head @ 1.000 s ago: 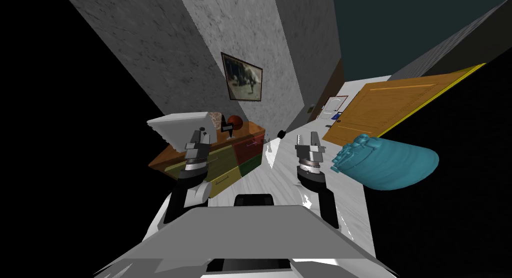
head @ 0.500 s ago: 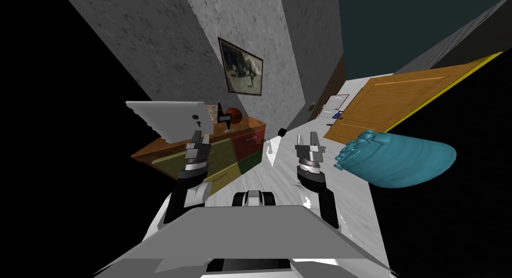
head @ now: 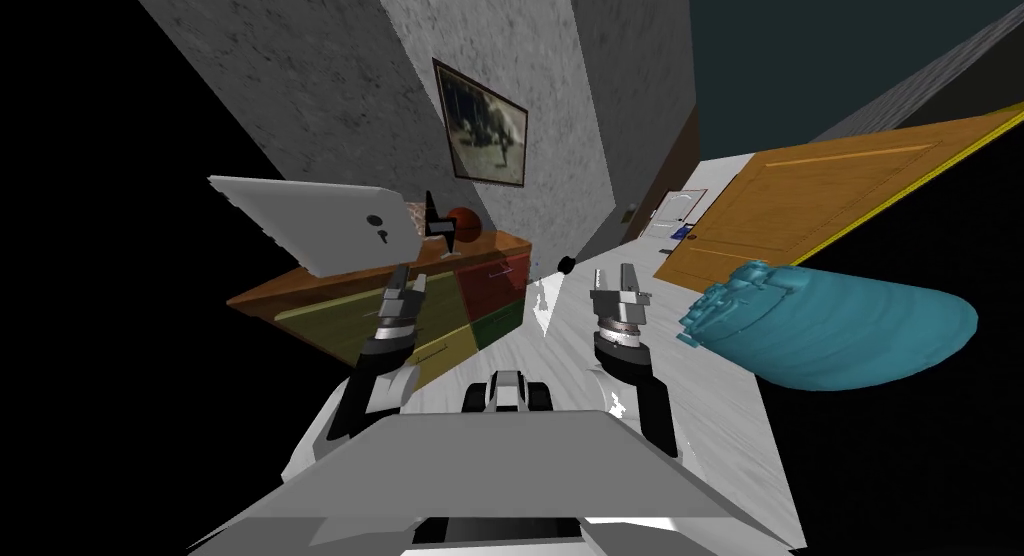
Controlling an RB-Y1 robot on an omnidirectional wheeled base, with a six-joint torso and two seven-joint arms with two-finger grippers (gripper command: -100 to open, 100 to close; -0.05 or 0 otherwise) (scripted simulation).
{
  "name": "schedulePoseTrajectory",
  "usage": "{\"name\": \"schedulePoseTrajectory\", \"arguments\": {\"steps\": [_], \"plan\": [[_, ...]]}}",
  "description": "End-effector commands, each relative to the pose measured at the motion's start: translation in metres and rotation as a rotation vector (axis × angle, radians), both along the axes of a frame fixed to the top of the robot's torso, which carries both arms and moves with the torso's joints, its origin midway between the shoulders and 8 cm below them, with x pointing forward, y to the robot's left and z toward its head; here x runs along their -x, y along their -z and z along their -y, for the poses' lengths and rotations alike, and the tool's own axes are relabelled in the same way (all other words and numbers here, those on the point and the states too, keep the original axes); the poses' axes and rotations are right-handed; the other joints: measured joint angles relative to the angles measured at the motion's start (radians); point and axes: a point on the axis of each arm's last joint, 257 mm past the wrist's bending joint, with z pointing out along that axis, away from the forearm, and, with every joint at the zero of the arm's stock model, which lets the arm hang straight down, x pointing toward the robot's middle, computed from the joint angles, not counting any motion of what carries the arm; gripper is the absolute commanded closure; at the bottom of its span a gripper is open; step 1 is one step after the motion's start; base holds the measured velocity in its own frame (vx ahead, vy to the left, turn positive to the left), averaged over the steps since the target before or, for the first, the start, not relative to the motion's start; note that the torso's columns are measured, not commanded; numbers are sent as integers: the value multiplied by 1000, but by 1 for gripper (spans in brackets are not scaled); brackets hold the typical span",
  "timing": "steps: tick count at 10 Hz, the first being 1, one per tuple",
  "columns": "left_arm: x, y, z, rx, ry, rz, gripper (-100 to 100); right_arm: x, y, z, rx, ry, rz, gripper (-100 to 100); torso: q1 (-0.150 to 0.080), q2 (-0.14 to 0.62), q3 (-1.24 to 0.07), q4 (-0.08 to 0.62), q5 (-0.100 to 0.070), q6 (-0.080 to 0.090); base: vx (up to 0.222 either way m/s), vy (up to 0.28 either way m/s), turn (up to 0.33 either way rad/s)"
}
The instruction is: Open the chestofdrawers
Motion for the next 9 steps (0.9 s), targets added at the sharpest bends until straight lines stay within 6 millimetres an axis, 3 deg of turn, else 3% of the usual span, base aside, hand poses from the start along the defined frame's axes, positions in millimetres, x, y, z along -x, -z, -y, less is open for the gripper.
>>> {"name": "schedulePoseTrajectory", "arguments": {"steps": [1, 9], "plan": [[-15, 21, -10, -10, -15, -52, -100, 0, 0, 0, 0, 0, 0, 0, 3, 2, 1, 1, 1, 0, 98, -134, 42], [-47, 85, -51, 0, -86, -198, -100, 0, 0, 0, 0, 0, 0, 0, 6, 5, 3, 2, 2, 0, 96, -126, 64]]}}
